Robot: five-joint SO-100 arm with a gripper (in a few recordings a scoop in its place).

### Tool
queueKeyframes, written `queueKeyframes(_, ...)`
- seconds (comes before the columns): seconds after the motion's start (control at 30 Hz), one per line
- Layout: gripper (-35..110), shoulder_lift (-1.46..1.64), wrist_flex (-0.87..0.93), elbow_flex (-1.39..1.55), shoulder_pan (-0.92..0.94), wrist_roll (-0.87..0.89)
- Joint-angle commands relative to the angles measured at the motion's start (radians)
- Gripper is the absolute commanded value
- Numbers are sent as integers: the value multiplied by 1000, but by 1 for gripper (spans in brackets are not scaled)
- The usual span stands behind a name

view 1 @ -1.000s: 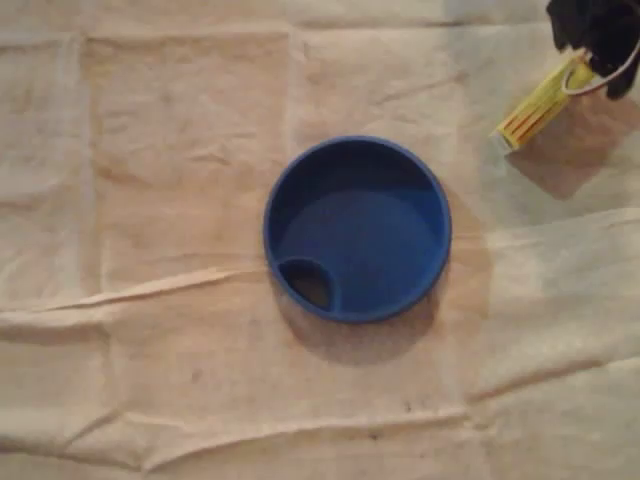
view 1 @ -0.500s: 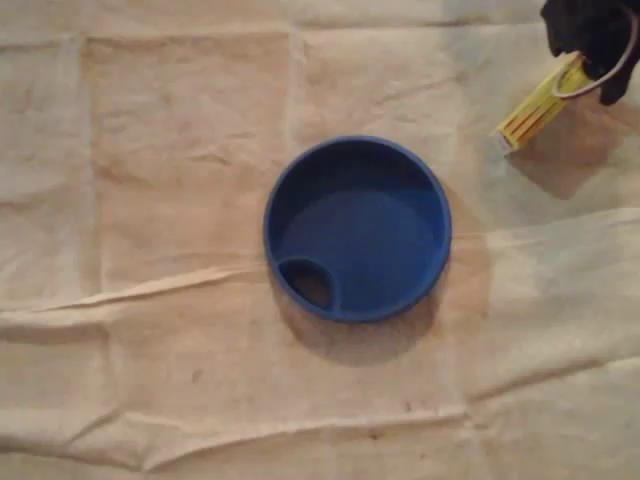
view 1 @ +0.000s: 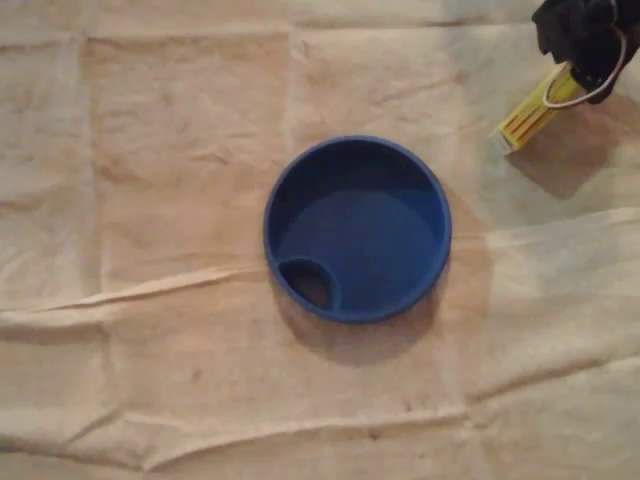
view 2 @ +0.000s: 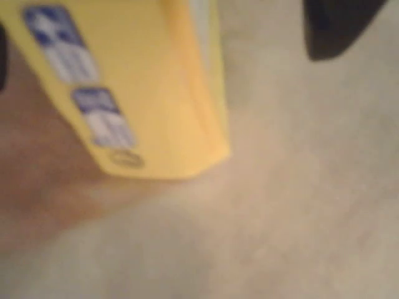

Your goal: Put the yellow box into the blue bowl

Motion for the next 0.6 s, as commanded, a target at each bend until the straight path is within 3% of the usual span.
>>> queueKeyframes(0.0, 24, 31, 5, -55, 8, -3)
queueKeyframes(0.3, 0, 31, 5, -57, 14, -3)
queueKeyframes(0.57, 0, 37, 5, -57, 14, 6)
